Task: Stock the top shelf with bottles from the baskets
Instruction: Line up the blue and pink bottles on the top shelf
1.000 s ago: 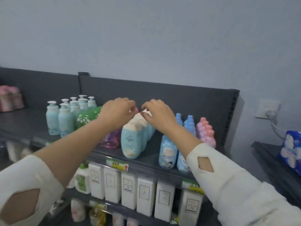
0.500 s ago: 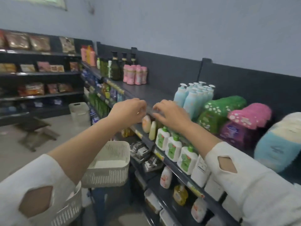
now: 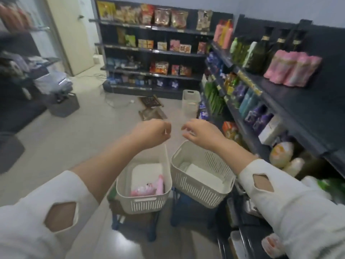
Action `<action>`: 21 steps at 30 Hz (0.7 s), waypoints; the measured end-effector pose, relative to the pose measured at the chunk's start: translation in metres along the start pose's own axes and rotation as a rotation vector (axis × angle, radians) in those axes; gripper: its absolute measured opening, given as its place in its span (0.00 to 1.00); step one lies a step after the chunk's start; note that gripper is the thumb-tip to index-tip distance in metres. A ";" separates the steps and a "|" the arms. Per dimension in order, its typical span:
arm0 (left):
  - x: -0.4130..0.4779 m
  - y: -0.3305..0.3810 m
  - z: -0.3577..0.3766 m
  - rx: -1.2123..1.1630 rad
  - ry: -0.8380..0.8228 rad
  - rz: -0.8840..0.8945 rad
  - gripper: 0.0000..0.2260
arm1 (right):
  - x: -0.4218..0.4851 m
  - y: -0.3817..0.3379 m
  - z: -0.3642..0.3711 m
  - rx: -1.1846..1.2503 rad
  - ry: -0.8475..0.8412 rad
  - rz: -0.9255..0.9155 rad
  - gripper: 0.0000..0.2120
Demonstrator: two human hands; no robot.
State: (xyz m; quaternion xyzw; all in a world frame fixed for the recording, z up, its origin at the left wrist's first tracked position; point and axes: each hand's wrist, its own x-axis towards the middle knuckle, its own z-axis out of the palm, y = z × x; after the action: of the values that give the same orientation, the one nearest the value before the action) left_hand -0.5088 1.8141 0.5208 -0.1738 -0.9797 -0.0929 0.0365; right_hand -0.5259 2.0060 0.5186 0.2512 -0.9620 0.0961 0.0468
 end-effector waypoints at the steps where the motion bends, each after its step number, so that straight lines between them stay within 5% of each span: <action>1: -0.001 -0.018 0.010 -0.015 -0.037 -0.046 0.08 | 0.015 -0.006 0.014 0.020 -0.051 -0.018 0.13; 9: 0.005 -0.135 0.103 -0.067 -0.257 -0.255 0.09 | 0.124 -0.042 0.140 0.062 -0.354 -0.067 0.14; 21: 0.039 -0.197 0.247 -0.195 -0.570 -0.351 0.13 | 0.163 -0.010 0.300 0.058 -0.681 0.230 0.19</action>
State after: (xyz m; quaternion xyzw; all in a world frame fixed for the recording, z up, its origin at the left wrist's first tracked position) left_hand -0.6235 1.6934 0.2493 -0.0243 -0.9519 -0.1386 -0.2720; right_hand -0.6748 1.8575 0.2491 0.1600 -0.9413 0.0390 -0.2946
